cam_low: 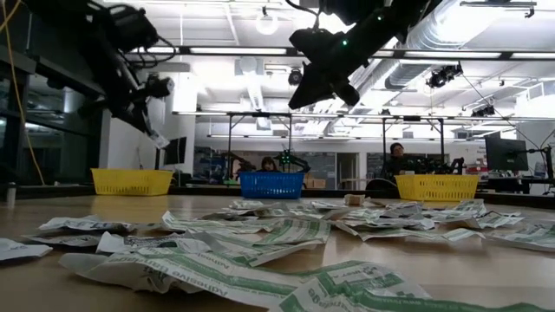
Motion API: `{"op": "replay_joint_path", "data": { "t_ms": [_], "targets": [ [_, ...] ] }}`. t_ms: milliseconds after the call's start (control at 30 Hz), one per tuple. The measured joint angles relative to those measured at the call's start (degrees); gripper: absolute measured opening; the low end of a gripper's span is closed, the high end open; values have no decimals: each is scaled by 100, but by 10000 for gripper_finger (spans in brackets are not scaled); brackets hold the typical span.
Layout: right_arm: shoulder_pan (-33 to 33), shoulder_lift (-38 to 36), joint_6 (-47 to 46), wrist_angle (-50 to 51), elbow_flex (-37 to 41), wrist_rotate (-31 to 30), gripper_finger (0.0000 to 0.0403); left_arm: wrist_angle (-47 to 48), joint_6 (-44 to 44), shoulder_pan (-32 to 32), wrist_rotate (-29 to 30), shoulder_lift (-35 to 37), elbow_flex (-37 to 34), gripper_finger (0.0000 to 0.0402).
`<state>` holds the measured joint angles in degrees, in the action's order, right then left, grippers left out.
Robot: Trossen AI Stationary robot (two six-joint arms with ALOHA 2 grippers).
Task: Pick & Place First Aid Supplies
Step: Put the gray towelette pack into the left yellow bin, then put the green bandage pack into the top blue bin
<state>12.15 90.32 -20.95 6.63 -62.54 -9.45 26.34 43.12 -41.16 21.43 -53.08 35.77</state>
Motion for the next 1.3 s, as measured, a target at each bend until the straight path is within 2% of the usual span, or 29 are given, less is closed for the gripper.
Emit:
{"op": "replay_joint_path", "data": {
  "t_ms": [233,567,867,1200,1300],
  "targets": [
    [26,4,-2,5,-2,-68,0,-428,-418,-603,44,-584,0,0],
    [26,4,-67,161,-2,-70,0,-715,-533,-891,420,-1325,2,0],
    [21,4,36,184,-2,82,0,-1134,-538,-1156,-167,-1722,11,3],
    [21,4,149,413,-4,340,0,-1047,-537,-1325,-330,-1763,63,78],
    [19,4,177,523,-4,404,0,-756,-538,-1323,-587,-1763,267,98]
  ]
}}
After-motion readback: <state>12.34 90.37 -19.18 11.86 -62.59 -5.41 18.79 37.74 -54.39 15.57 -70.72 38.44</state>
